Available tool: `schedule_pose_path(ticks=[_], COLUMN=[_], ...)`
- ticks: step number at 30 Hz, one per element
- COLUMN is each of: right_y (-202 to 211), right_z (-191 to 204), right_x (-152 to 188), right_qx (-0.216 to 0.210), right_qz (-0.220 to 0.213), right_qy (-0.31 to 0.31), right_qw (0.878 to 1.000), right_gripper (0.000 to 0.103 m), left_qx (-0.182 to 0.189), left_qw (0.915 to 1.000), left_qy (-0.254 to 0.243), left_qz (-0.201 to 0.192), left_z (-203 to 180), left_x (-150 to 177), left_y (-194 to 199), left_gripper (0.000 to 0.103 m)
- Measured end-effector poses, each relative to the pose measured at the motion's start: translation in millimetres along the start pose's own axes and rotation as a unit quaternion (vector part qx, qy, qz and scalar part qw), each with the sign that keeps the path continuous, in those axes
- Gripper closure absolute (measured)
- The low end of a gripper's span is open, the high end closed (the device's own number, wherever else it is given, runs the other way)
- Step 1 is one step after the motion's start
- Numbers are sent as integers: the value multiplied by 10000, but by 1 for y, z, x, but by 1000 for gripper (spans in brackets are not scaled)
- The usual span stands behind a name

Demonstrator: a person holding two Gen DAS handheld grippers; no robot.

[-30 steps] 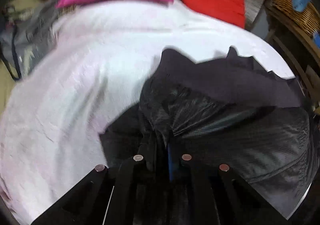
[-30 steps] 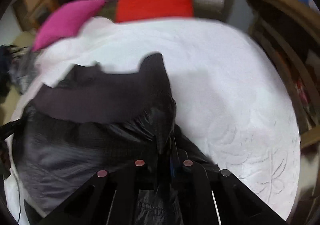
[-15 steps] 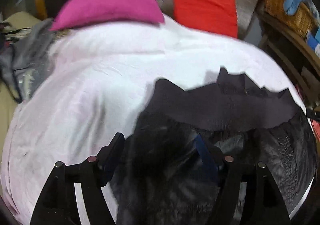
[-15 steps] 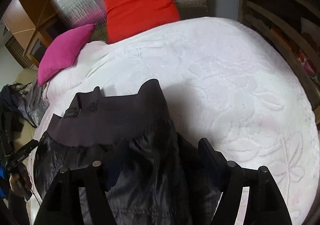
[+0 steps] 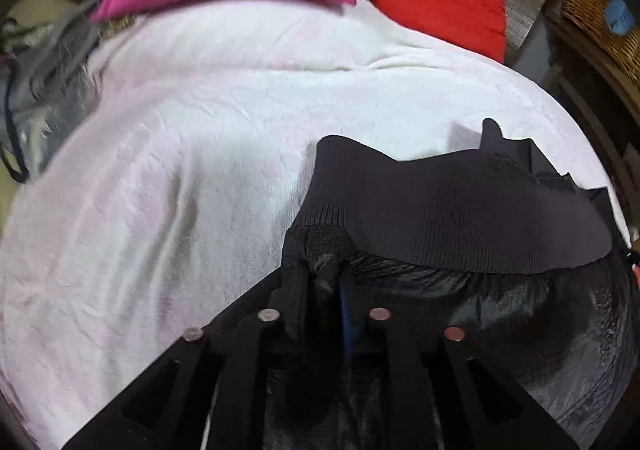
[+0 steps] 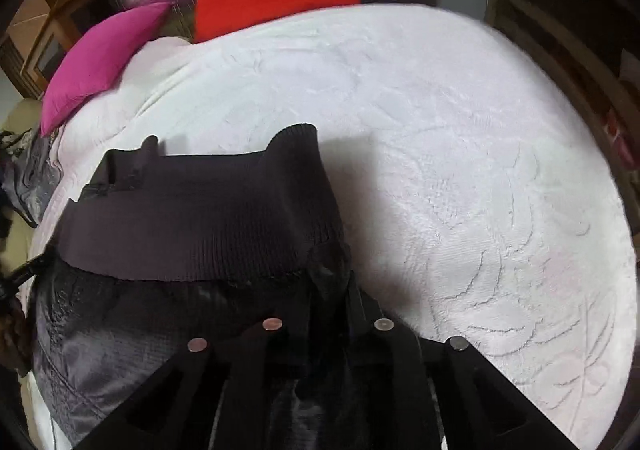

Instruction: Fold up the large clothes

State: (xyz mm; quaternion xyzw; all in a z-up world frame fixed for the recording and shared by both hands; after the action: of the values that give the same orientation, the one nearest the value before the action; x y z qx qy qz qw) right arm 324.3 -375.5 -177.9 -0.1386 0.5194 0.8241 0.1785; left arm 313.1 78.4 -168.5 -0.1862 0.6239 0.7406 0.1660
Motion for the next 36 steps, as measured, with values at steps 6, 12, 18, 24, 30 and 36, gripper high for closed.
schedule_pose_path(ticks=[6,12,18,24,30,36], right_y=[70,108,86,123,101,76], right_z=[27,59,-16,29,107,129], right_x=[27,108,156,157,189,198], right_qx=[-41,-2187,-2021,-2073,-2893,-3171], right_qz=[-621,-763,-1073,-1392,-1009,-1121], right_qy=[68,-492,-1742,-1353,-1259,-1376], right_qw=[9980,9716,9578,9588,9435,9316], right_gripper=[37,32,39,33,29,29], left_qx=[-193,-133,-342,-464,92,-155], left_qw=[9979,9944,9984,9949,9931,9979], left_qy=[346,236,199,655,782,238], left_qz=[-519,-1019,-400,-610,-867,-589], left_z=[23,19,12,25,-23,-86], left_x=[18,85,133,138,153,168], left_y=[67,125,78,117,159,135], left_gripper=[42,31,29,29,23,23])
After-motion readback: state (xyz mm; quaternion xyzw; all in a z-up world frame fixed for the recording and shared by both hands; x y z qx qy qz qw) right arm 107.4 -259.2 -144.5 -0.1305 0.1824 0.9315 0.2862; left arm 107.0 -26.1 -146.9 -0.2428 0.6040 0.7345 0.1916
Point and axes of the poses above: each gripper's, at about its wrist camera, not at the fingertips, and y roughly against the way its jaws point, z to its left, x to its underside, the point moved 4 cm from there along -y, roughly the way its jaws point, and after that the axes turned 15 degrees about -x, right-handed, at the moved point
